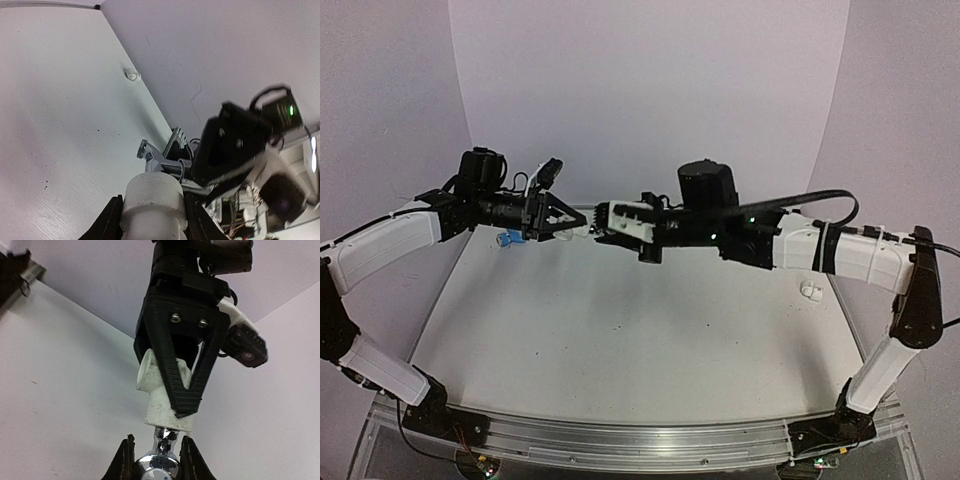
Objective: Install the water faucets
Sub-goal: Screw the water faucet onto the adaptor.
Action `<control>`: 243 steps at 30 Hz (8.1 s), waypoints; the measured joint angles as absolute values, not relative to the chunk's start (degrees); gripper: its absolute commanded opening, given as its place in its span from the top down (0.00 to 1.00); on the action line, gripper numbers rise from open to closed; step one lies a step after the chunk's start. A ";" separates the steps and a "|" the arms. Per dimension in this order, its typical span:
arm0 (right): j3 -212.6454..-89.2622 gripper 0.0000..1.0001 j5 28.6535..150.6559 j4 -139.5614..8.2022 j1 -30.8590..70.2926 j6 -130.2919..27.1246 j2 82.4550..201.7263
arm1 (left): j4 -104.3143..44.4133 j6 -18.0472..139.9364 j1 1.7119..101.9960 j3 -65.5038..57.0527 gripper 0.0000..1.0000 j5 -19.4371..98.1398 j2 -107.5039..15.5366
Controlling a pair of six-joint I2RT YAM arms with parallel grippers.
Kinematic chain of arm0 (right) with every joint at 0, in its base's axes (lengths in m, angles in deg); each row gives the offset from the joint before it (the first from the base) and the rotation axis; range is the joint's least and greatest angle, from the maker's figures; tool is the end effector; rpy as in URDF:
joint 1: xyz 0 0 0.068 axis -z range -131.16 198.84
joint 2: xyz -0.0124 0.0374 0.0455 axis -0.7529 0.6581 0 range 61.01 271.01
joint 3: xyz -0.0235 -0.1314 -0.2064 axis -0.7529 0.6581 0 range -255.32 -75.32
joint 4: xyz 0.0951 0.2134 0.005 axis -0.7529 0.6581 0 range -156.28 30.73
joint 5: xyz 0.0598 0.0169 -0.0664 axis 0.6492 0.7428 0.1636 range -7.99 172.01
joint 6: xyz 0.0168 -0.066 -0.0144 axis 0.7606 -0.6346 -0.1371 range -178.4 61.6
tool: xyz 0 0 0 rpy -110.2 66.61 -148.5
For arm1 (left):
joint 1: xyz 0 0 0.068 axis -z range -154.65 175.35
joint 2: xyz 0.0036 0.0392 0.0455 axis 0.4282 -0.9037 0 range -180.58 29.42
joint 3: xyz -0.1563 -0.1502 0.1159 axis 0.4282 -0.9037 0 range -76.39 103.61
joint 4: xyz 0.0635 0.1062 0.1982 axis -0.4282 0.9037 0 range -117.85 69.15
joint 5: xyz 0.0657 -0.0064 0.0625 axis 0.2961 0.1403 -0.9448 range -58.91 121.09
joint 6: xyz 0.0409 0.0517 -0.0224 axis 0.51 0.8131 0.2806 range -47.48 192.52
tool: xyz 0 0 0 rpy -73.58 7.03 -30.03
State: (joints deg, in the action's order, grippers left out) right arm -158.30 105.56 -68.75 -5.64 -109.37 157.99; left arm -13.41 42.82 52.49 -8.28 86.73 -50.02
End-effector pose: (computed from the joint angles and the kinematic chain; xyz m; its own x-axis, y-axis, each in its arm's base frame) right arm 0.2112 0.3350 0.3288 0.6832 -0.2686 -0.6790 -0.7032 0.0084 -0.7109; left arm 0.2410 -0.1761 0.3161 -0.7913 0.0913 -0.6045 0.6067 0.2400 -0.7579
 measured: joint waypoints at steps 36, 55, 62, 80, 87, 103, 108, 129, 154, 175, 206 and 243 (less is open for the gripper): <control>-140.25 0.02 94.56 -84.65 -7.46 -108.01 148.76 | -6.70 30.92 50.94 -2.59 1.00 80.49 -52.31; -146.28 0.35 73.22 -117.30 -13.85 -140.74 171.04 | -7.32 18.48 50.94 -2.87 1.00 82.69 -52.29; -145.93 0.65 75.37 -109.64 -13.95 -134.93 167.24 | -8.40 20.91 50.67 -3.87 1.00 83.11 -52.26; -178.58 0.52 124.30 -64.92 11.38 -66.41 170.74 | -6.82 41.79 51.87 -7.74 1.00 95.85 -50.20; -171.15 0.31 124.36 -59.36 16.53 -52.19 173.66 | -6.46 40.70 52.71 -8.39 1.00 94.87 -48.18; -139.98 0.02 93.13 -89.57 -10.02 -106.61 149.73 | -5.78 26.64 52.25 -4.28 1.00 90.42 -52.95; -139.31 0.02 84.76 -100.55 -13.70 -122.17 157.58 | -5.77 24.75 52.13 -4.18 1.00 90.49 -53.05; -143.13 0.76 65.03 -112.12 -16.54 -140.21 168.05 | -5.22 25.12 52.05 -4.02 1.00 90.66 -52.62; -167.03 0.69 147.05 -61.31 -3.47 -64.16 166.55 | -8.38 84.51 54.73 -16.48 1.00 94.59 -36.75; -159.35 0.19 136.58 -59.89 6.31 -46.28 157.04 | -6.72 93.28 51.92 -21.04 1.00 98.13 -33.91; -133.25 0.11 82.68 -57.37 4.92 -56.97 128.39 | -7.23 51.85 47.28 22.85 1.00 96.93 -101.82; -141.17 0.43 90.70 -87.19 1.16 -103.15 159.35 | -7.87 28.51 54.06 13.91 1.00 89.28 -77.70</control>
